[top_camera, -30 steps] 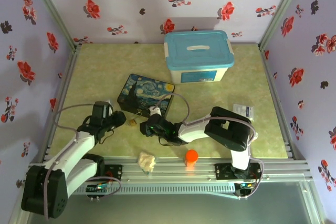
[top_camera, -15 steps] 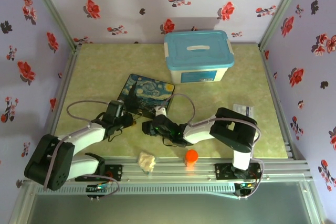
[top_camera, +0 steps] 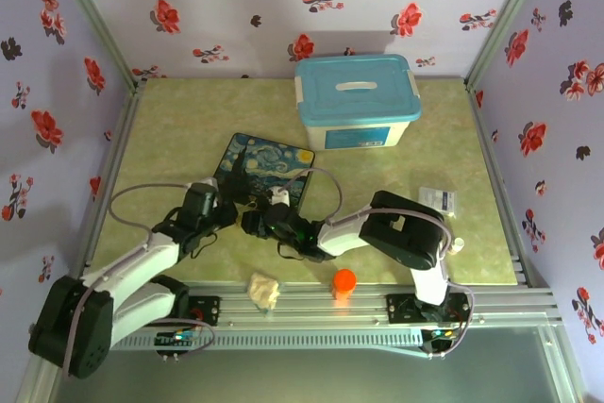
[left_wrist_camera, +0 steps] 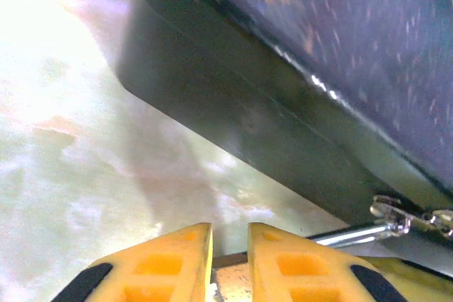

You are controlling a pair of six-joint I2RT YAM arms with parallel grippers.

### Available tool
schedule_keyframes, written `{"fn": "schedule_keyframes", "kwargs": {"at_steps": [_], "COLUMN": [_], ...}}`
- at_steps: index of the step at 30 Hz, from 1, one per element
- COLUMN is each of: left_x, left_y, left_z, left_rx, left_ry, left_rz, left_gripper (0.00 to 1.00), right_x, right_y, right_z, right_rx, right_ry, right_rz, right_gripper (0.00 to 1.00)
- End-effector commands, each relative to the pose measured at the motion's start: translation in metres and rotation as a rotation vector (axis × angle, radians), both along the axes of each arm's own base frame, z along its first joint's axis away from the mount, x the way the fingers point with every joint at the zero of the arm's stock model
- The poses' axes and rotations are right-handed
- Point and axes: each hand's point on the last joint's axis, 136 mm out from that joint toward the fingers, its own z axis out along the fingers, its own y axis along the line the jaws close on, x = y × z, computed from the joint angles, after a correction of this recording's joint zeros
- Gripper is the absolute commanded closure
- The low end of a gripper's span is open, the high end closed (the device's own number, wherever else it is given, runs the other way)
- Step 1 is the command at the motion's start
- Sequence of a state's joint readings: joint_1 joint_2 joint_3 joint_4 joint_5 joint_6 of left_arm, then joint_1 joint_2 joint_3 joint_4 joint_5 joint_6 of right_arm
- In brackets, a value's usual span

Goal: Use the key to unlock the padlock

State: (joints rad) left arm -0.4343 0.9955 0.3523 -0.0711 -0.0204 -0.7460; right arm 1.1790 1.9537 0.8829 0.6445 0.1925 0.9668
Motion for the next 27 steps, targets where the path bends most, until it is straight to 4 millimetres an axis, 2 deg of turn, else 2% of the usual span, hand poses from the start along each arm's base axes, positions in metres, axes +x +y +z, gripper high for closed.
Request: {"fn": "schedule_keyframes", "kwargs": {"at_steps": [1,6,9,13,15,21,27], "left_x": [0.004,0.014,0.018,0.020,0.020,0.023,0.027], "left_y": [0.015,0.040,0.047,0.046,0.044,0.039,0.037], "left_z": [0.019,0.051,0.062,0.063,0.061,0.059,0.062], "left_rx": [0.015,0.000,-0.022,-0.045,-0.061,-0.086,-0.088], "left_ry": [-0.014,-0.096,-0.119,-0.125,-0.125,-0.127,-0.137], "left_rz": [0.022,0.088,0.104,0.099,0.097,0.081,0.077], "left_gripper": [0.80,0.80,0.80,0.79,0.79,0.79,0.79], "right_x": [0.003,0.003,0.003,0.002,0.001,0.002,0.006], "right_y": [0.001,0.005,0.004,0.007,0.009,0.012,0.006], "right_z": [-0.015,-0.026,-0.038,-0.049,-0.052,-0.057,-0.062], "right_rx": [-0.052,-0.164,-0.237,-0.225,-0.217,-0.214,-0.194], "right_ry": [0.018,0.014,0.010,0.021,0.028,0.033,0.033], "right_rz": [-0.051,-0.089,-0.114,-0.108,-0.106,-0.108,-0.135], "right_gripper": [0.42,0.43,0.45,0.51,0.59,0.73,0.79]}}
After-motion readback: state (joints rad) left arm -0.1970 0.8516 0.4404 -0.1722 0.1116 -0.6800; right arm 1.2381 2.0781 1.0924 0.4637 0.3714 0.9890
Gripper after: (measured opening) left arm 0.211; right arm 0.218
